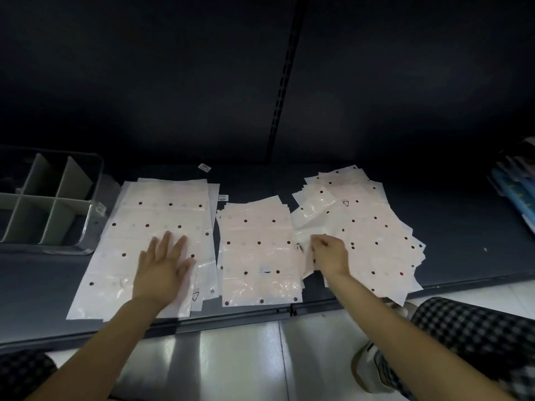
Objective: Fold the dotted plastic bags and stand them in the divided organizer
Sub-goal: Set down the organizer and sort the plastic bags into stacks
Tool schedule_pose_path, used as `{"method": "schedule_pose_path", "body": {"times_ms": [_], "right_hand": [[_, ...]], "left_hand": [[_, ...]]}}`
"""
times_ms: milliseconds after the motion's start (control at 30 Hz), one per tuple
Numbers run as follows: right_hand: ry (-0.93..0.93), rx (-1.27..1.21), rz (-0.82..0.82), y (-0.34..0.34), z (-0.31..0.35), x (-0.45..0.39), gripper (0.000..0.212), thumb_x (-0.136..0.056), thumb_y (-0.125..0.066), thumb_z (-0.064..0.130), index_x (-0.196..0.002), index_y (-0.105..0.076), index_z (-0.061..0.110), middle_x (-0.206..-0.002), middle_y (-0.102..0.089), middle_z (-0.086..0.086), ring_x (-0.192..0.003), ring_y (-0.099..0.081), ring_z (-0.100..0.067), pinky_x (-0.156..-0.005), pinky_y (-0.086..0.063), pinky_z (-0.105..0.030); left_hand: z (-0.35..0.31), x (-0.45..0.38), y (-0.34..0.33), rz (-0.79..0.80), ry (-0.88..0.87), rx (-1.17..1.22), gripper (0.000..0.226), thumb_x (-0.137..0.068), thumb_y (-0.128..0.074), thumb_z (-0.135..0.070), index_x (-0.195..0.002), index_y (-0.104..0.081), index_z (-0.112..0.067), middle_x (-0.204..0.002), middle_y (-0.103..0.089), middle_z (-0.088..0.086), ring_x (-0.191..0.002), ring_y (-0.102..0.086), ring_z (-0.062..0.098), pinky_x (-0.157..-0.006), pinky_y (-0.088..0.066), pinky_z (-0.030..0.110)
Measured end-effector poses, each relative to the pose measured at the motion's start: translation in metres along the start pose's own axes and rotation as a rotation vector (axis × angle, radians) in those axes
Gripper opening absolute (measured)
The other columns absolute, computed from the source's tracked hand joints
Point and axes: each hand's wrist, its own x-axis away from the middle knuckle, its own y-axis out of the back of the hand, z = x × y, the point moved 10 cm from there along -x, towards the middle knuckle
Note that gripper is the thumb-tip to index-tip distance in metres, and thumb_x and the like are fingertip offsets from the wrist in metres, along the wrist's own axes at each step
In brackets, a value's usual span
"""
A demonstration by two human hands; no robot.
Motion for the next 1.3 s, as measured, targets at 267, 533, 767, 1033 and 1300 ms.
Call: {"method": "schedule_pose_path", "body": {"times_ms": [267,533,767,1033,1300], "right_hand": [[0.257,0.568,-0.037,-0.022,0.009,0.014,0.057,-0.086,-0.058,0.048,-0.137,-0.044,0.026,-0.135,-0.038,-0.005,-0.126,-0.031,-0.024,-0.102,-0.031,-0.038],[0.432,0.929,0.02,0.029,-0.028,-0.023,0.03,-0.095,-0.049,0.032,-0.12,-0.062,0.022,-0.126,-0.056,-0.004,-0.11,-0.052,-0.025,-0.083,-0.044,-0.032],[0.464,0.389,-0.22,0.053,0.023,-0.008,0.022,-0.095,-0.054,0.017,-0.097,-0.072,0.006,-0.091,-0.069,-0.016,-0.081,-0.062,-0.033,-0.069,-0.048,-0.035],[0.726,0.341,0.416,-0.077,0.065,0.081,0.028,-0.099,-0.043,0.021,-0.114,-0.065,0.012,-0.115,-0.061,-0.005,-0.108,-0.055,-0.02,-0.091,-0.044,-0.031],[0.396,0.396,0.106,0.002,0.009,-0.014,0.049,-0.093,-0.056,0.031,-0.138,-0.046,0.014,-0.147,-0.039,-0.004,-0.139,-0.03,-0.021,-0.111,-0.025,-0.025]], "left_hand": [[-0.134,0.024,-0.025,0.15,-0.48,0.065,0.053,-0.097,-0.032,-0.051,-0.148,-0.021,-0.037,-0.158,-0.011,-0.008,-0.145,-0.007,0.014,-0.118,-0.009,0.03],[-0.117,0.03,-0.066,0.274,-0.5,-0.213,0.059,-0.098,-0.026,-0.053,-0.147,0.004,-0.042,-0.157,0.018,-0.007,-0.144,0.018,0.017,-0.116,0.01,0.034],[-0.138,0.023,-0.033,0.115,-0.466,0.05,0.051,-0.097,-0.037,-0.049,-0.145,-0.03,-0.034,-0.155,-0.024,-0.008,-0.144,-0.014,0.01,-0.115,-0.007,0.022],[-0.161,-0.006,0.004,0.129,-0.128,1.01,0.056,-0.092,-0.055,-0.034,-0.142,-0.031,-0.035,-0.104,-0.06,-0.005,-0.092,-0.059,0.009,-0.083,-0.043,0.005],[-0.093,-0.031,0.01,-0.063,-0.045,0.609,0.032,-0.09,-0.058,0.0,-0.12,-0.063,-0.011,-0.123,-0.062,0.009,-0.083,-0.062,0.02,-0.074,-0.042,0.011]]}}
